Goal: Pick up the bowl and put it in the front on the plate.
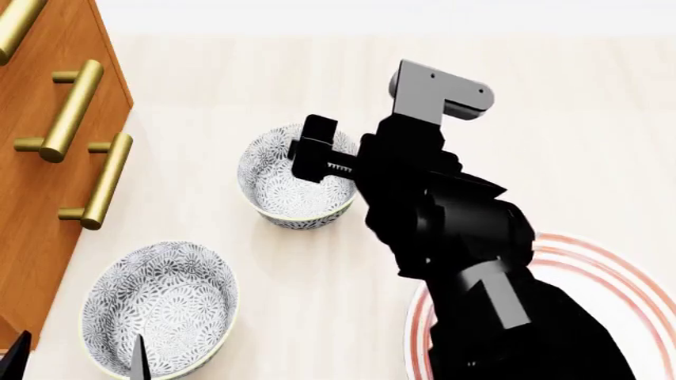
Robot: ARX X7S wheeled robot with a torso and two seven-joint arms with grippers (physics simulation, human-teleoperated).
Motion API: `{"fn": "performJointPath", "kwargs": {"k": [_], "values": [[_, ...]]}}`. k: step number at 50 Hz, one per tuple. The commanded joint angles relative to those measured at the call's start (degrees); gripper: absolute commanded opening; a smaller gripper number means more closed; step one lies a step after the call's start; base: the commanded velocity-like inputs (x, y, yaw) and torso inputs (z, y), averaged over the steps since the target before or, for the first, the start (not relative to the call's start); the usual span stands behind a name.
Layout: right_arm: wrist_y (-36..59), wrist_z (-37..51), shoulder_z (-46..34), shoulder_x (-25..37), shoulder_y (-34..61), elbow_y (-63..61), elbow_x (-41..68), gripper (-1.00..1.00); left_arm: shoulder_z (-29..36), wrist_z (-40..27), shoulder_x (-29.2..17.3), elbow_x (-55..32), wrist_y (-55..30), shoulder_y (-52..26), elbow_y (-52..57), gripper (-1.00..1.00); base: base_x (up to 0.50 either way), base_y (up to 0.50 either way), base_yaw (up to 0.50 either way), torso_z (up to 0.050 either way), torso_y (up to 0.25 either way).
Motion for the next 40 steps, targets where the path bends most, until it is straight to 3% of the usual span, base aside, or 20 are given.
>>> {"fn": "performJointPath", "kwargs": {"k": [1, 40], "values": [[-1.39, -0.64, -5.91, -0.73, -0.31, 0.09, 6.69, 1.0, -0.99, 0.6, 0.63, -0.2, 0.19, -0.4, -0.63, 1.0, 0.0, 0.0, 0.0, 0.0, 0.0], [-5.52, -0.81, -23.55, -0.75, -1.19, -0.03, 23.82, 1.0, 0.08, -0.14, -0.07, -0.43, 0.42, -0.6, -1.06, 1.0, 0.0, 0.0, 0.0, 0.0, 0.0]]}}
